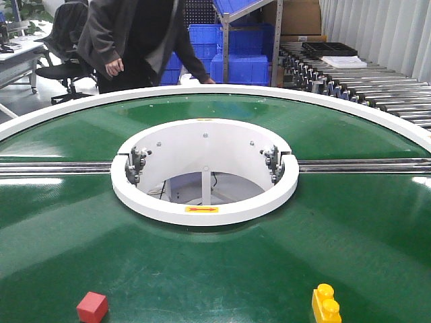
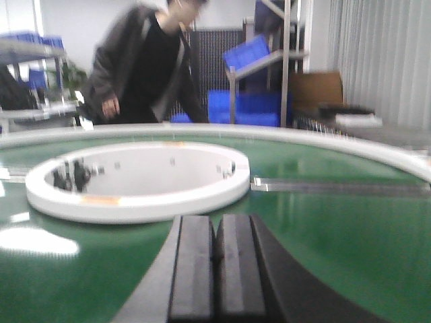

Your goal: Pick red and yellow blocks into blue bin

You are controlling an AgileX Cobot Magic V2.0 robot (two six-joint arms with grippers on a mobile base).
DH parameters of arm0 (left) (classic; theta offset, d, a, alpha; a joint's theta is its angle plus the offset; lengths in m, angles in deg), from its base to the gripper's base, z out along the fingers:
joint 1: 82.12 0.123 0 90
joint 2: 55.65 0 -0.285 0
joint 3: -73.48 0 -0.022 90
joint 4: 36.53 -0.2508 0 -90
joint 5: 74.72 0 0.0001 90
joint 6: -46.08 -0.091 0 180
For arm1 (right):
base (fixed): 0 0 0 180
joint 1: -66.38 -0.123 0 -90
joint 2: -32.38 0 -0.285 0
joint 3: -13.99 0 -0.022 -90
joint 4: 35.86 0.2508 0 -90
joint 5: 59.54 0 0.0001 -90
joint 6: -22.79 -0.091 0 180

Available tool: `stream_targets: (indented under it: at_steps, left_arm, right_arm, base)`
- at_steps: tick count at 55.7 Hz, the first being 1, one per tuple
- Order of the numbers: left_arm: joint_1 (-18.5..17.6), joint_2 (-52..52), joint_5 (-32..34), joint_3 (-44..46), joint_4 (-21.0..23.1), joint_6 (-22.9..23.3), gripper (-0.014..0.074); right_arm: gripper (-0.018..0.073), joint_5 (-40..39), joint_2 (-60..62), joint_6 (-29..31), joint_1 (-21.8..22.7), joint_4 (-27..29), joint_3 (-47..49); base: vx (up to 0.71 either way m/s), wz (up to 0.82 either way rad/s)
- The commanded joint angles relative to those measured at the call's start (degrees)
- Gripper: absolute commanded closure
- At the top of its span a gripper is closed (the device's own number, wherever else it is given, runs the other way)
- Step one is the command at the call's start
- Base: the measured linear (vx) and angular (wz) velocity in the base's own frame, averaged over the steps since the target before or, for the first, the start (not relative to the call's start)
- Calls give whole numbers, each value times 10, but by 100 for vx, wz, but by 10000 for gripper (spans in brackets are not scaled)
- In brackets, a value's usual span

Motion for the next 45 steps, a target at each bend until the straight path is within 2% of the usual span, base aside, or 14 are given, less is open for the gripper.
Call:
stream_targets:
  at_steps: [1,4,7,12,18,30,37,45]
  left_arm:
    - [-5,9,130,16,25,27,594]
    - [-5,9,189,18,25,41,594]
    - [-5,9,209,37,25,50,594]
    - [-5,7,162,93,25,60,594]
    - [-5,-33,70,214,15,46,594]
    - [-5,-265,1,439,14,32,594]
    - [-5,-382,0,497,14,33,594]
    - [-5,-457,28,507,14,33,594]
  right_arm:
    - [569,-98,7,-1,3,-3,3]
    - [569,-95,7,-6,3,-3,25]
    - [569,-72,7,-8,3,-3,55]
    - [569,-9,1,14,3,-12,142]
    - [569,62,-55,55,3,-14,270]
    - [569,90,-258,57,3,-5,455]
    - [569,85,-354,57,3,-5,501]
    - [569,80,-406,57,3,-5,505]
  base:
    - [0,0]
    - [0,0]
    - [0,0]
    - [0,0]
    - [0,0]
    - [0,0]
    - [0,0]
    - [0,0]
